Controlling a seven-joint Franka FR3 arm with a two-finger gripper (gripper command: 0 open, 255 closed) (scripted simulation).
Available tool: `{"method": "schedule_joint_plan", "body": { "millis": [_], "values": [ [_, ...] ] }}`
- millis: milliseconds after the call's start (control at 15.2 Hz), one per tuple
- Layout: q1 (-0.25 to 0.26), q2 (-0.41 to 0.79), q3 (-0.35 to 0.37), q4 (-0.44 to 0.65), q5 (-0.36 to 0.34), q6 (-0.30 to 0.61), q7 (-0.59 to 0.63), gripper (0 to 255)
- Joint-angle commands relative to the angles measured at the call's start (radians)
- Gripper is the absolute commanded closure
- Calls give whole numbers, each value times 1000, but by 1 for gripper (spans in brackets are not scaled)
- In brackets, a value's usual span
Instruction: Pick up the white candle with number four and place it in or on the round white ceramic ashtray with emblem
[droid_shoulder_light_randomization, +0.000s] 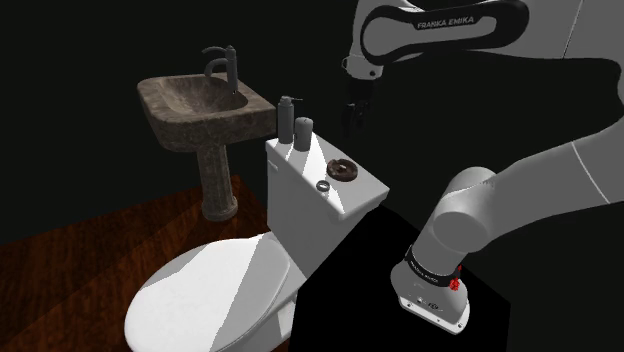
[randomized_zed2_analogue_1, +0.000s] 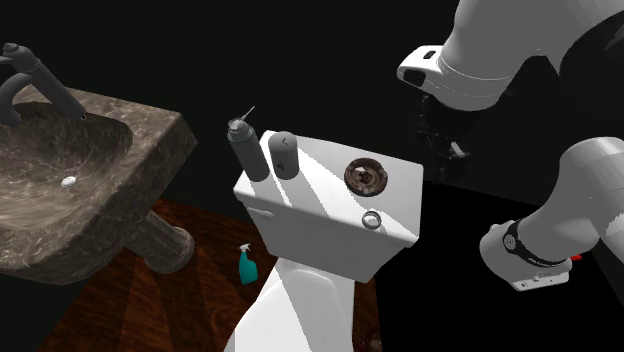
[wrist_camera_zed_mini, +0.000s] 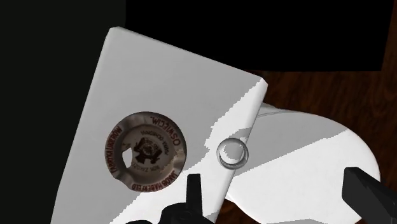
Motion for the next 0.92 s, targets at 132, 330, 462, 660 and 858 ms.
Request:
{"method": "schedule_joint_plan", "body": {
  "millis": [132,330,462,660,858],
  "values": [
    [-6,119,-52,28,2,137,-44,0],
    [-6,217,-92,63,17,231,-82,0],
    [-4,285,-117,94,35,288,-112,0],
    [0,391,-153,149,76,365,-162,0],
    [3,499,-184,216,134,428,-221,0]
  ]
}}
